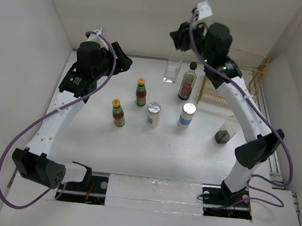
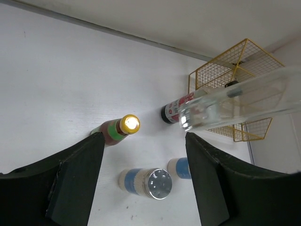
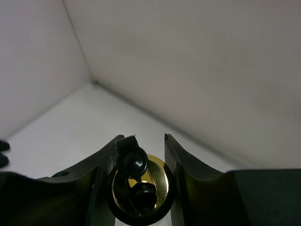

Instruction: Organize the condiment bottles

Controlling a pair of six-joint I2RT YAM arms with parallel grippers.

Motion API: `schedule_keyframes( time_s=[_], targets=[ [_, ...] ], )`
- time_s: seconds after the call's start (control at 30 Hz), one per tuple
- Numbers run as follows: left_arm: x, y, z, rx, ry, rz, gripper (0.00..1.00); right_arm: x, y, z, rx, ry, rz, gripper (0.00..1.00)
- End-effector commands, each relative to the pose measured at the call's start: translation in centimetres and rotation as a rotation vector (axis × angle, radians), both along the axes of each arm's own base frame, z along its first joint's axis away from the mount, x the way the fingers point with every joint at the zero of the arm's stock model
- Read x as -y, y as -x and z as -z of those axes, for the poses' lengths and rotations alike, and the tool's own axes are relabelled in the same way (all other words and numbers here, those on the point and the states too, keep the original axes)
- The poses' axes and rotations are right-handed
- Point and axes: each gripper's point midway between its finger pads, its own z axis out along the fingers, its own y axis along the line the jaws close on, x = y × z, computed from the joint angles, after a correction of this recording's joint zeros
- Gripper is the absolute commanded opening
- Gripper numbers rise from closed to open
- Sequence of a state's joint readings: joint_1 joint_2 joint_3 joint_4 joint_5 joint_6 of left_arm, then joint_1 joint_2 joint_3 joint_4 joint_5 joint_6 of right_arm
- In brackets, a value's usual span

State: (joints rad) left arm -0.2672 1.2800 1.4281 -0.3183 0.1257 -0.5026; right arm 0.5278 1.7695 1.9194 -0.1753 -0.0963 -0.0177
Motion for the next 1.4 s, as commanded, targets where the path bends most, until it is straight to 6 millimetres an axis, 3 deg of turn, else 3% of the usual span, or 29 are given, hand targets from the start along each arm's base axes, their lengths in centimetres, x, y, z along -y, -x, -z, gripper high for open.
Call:
schedule_keyframes(
  time_s=[0.0,0.03,0.13,0.17,0.27,0.43,0.57,0.87,1.13,1.33,1.37],
  targets=[
    [0.1,-0.3,-2.1,0.051,0.020,-0.007,0.65,5.5,1.9,-15.0,0.289,-0.186,0.094,0.00],
    [0.1,-0.3,-2.1,0.051,0.020,-0.007,0.65,6.3,1.4,-16.6,0.316,-0.212,0.120,0.00],
    [0.0,-0.2,-1.9,0.042,0.018,-0.007,0.65,9.1,0.0,-18.4,0.347,-0.229,0.184,0.00],
    [0.0,-0.2,-1.9,0.042,0.018,-0.007,0.64,9.9,-0.2,-20.1,0.385,-0.262,0.204,0.00],
    [0.2,-0.1,-1.5,0.032,0.018,0.003,0.64,13.5,-1.8,-21.6,0.430,-0.289,0.303,0.00],
    [0.2,0.3,-1.5,0.039,0.023,0.012,0.64,18.7,-3.9,-21.8,0.473,-0.292,0.429,0.00],
    [0.4,0.4,-1.0,0.030,0.023,0.021,0.64,22.4,-6.4,-20.3,0.467,-0.276,0.524,0.00],
    [0.8,0.2,-0.9,0.023,0.036,0.037,0.64,26.3,-9.4,-18.1,0.456,-0.250,0.601,0.00],
    [1.0,-0.4,-0.3,0.005,0.032,0.037,0.62,27.1,-11.2,-17.3,0.479,-0.240,0.544,0.00],
    [1.1,-0.8,-0.5,0.013,0.034,0.037,0.62,28.1,-12.8,-15.5,0.471,-0.219,0.481,0.00],
    [1.1,-0.8,-0.5,0.013,0.034,0.037,0.62,27.5,-13.2,-15.0,0.463,-0.223,0.448,0.00]
  ],
)
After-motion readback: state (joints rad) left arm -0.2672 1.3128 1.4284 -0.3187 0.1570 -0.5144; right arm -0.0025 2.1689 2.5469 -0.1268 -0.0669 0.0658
